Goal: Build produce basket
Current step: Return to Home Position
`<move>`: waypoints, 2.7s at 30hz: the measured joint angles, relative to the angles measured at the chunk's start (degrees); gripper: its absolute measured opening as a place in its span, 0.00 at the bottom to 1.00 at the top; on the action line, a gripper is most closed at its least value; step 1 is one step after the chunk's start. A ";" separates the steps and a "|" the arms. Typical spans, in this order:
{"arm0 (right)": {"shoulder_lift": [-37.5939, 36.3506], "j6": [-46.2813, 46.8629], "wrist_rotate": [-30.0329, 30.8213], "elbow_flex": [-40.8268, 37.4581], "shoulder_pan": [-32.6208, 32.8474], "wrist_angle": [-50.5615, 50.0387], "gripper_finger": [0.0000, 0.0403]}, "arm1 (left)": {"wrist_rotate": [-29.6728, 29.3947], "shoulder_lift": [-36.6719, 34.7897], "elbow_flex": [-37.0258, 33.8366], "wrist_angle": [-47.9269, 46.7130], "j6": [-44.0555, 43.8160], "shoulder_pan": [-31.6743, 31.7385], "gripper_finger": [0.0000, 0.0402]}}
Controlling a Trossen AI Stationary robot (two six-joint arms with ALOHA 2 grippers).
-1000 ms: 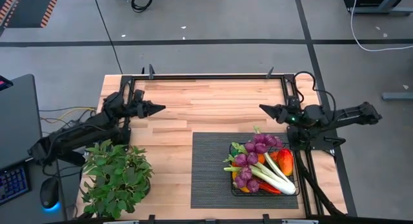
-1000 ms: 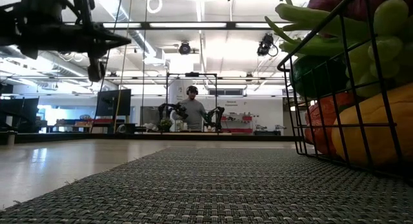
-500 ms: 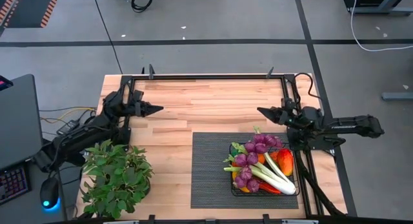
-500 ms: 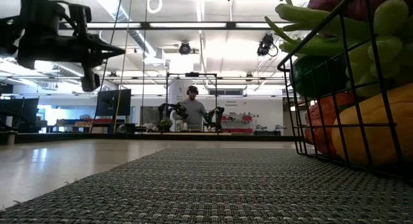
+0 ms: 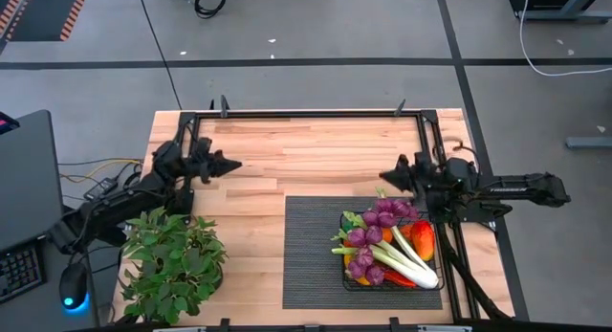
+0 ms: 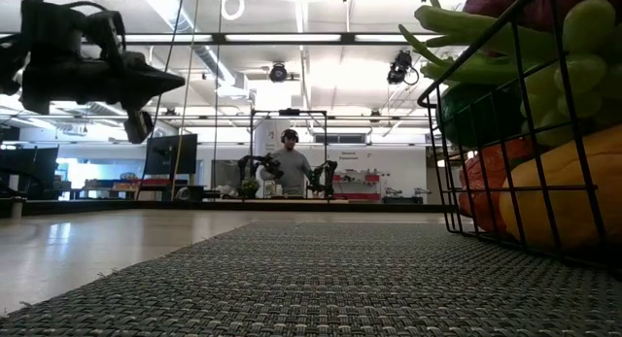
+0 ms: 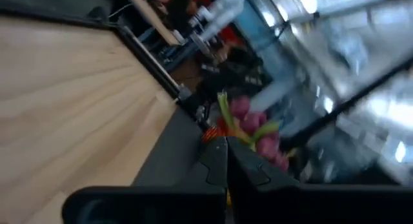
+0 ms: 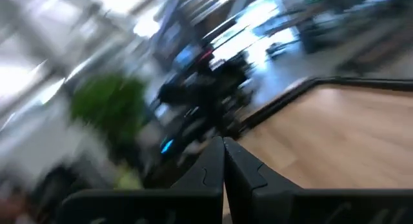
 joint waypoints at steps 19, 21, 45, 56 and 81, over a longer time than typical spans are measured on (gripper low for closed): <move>-0.04 -26.22 -8.27 0.09 0.07 -8.10 0.02 | 0.77 0.01 0.08 -12.35 45.39 -4.15 0.04; -0.04 -26.19 -8.29 0.13 0.07 -8.53 0.02 | 0.76 0.01 0.09 -12.55 47.59 -4.15 0.03; 0.00 -25.44 -8.31 0.04 0.22 -6.94 0.02 | -4.40 0.01 0.18 -11.70 46.54 -7.52 0.01; 0.00 -25.42 -8.31 0.04 0.22 -6.81 0.02 | -28.72 0.04 0.07 -12.17 46.91 -30.65 0.02; 0.00 -25.42 -8.31 0.04 0.22 -6.75 0.03 | -35.02 -12.14 0.00 -28.76 45.88 -35.97 0.07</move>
